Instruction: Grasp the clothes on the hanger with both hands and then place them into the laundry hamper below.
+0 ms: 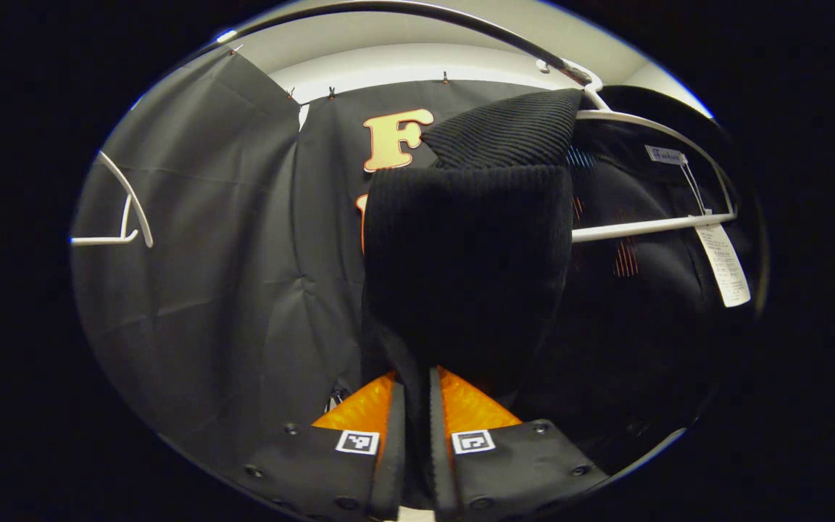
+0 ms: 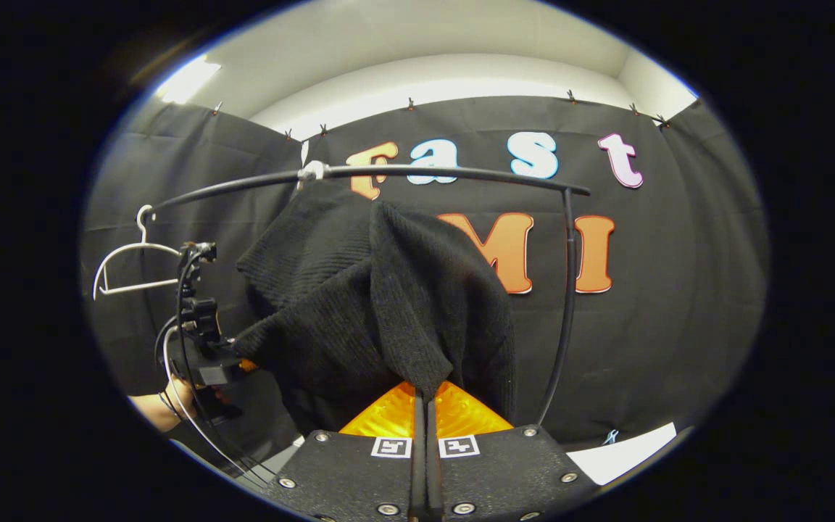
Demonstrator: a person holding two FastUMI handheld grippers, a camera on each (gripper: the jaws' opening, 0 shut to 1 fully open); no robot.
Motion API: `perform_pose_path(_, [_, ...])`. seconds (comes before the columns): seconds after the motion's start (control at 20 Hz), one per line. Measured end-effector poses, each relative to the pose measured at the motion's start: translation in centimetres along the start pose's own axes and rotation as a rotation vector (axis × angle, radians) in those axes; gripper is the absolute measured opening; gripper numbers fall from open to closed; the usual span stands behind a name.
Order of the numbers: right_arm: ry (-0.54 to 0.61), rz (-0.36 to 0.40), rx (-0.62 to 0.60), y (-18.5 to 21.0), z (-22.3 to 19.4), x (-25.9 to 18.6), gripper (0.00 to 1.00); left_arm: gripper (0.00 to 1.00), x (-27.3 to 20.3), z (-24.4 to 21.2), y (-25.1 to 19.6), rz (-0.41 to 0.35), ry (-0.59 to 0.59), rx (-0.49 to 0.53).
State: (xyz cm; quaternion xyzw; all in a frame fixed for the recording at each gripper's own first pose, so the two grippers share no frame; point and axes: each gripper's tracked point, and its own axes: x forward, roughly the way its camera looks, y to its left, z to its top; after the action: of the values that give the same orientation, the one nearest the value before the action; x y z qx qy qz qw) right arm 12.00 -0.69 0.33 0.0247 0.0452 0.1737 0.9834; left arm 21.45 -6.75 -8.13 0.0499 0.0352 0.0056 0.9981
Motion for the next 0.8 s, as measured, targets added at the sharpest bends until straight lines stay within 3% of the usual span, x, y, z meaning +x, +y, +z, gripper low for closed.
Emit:
perform_pose_path(0.05, [-0.012, -0.002, 0.008, -0.5, 0.9, 0.0, 0.00, 0.10, -0.2, 0.3, 0.2, 0.008, 0.000, -0.011])
perform_pose_path(0.15, [-0.037, -0.010, 0.014, -1.6, 2.3, -0.1, 0.07, 0.07, -0.6, 1.2, 1.0, 0.002, 0.003, -0.027])
perform_pose_path(0.2, [-0.047, -0.012, 0.020, -2.0, 2.9, -0.2, 0.03, 0.05, -0.9, 1.7, 1.8, 0.007, 0.001, -0.022])
perform_pose_path(0.55, [-0.073, -0.033, 0.167, -7.0, 5.3, 1.6, 0.00, 0.10, -2.7, 5.7, 6.2, 0.101, -0.061, -0.019])
perform_pose_path(0.6, [-0.076, -0.034, 0.183, -7.5, 5.7, 2.0, 0.00, 0.07, -2.8, 6.5, 6.9, 0.115, -0.075, -0.025])
perform_pose_path(0.65, [-0.077, -0.035, 0.190, -8.2, 6.1, 2.5, 0.07, 0.07, -3.0, 7.3, 7.8, 0.131, -0.087, -0.031])
perform_pose_path(0.75, [-0.080, -0.023, 0.212, -9.1, 7.0, 3.3, 0.07, 0.07, -3.2, 8.7, 9.2, 0.160, -0.116, -0.032])
perform_pose_path(0.8, [-0.082, -0.018, 0.220, -9.5, 7.4, 3.6, 0.00, 0.07, -3.2, 9.4, 9.7, 0.172, -0.129, -0.023])
